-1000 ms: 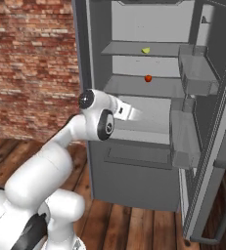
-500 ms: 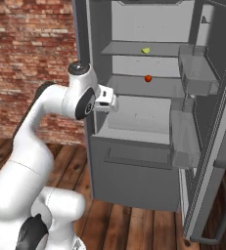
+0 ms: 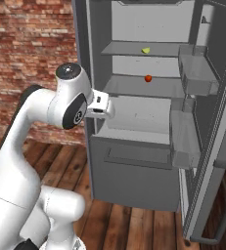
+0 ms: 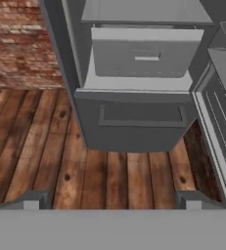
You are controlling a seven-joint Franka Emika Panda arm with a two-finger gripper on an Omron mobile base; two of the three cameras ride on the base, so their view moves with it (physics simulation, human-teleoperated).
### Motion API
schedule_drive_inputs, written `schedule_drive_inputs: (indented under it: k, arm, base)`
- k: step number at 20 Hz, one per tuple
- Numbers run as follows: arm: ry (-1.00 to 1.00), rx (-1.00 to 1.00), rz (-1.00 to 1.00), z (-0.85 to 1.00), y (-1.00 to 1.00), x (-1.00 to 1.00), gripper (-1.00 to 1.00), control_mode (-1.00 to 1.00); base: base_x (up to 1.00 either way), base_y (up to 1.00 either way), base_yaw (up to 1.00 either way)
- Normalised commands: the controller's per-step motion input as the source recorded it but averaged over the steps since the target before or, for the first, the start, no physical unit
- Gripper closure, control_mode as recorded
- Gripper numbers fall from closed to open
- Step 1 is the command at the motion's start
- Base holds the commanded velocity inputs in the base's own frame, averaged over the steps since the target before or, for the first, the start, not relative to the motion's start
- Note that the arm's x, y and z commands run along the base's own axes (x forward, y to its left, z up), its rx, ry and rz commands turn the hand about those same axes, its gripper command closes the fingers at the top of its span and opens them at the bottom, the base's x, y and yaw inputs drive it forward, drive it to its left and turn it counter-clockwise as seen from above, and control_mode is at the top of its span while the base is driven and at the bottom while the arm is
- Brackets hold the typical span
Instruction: Take the lemon wedge from the fridge and place it on the plate with fish on the dining counter.
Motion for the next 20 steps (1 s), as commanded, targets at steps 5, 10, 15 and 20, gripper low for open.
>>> schedule_drive_inputs:
  k: [5, 10, 15, 20]
  arm:
    - [-0.29, 0.00, -0.05, 0.16, -0.02, -0.51, -1.00, -1.00]
    - [-0.06, 0.00, 0.00, 0.00, 0.00, -0.05, -1.00, -1.00]
    - [0.00, 0.00, 0.00, 0.00, 0.00, 0.00, -1.00, -1.00]
    - [0.00, 0.00, -0.02, 0.00, 0.00, 0.00, -1.00, -1.00]
  base:
    - [0.00, 0.00, 0.00]
    - [0.00, 0.00, 0.00]
    - [0.00, 0.00, 0.00]
    - [0.00, 0.00, 0.00]
